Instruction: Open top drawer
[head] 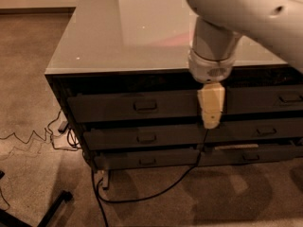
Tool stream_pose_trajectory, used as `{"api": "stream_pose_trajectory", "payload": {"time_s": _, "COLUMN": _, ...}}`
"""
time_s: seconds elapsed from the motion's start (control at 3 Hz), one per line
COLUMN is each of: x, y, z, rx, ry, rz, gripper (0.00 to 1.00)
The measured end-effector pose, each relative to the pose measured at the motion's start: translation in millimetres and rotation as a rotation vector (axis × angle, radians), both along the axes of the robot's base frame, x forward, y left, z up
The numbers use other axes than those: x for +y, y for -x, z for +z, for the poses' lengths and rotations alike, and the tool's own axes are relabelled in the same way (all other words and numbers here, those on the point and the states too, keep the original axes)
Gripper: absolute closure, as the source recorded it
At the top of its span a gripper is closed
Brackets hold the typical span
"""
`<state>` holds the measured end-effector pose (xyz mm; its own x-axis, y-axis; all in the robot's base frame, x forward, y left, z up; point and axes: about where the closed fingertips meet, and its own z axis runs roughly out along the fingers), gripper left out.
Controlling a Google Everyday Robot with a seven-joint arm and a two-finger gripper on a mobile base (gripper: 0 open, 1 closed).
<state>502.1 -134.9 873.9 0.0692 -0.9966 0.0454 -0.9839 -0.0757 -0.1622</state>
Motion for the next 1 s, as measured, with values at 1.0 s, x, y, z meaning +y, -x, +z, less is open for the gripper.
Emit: {"api": "stream_pose_trajectory", "payload": {"time_s": 1.0, "x": 3.3, "y": -59.3, "z": -30.7, "rx": 0.080, "ry": -0.132, "rz": -0.015, "gripper": 0.00}}
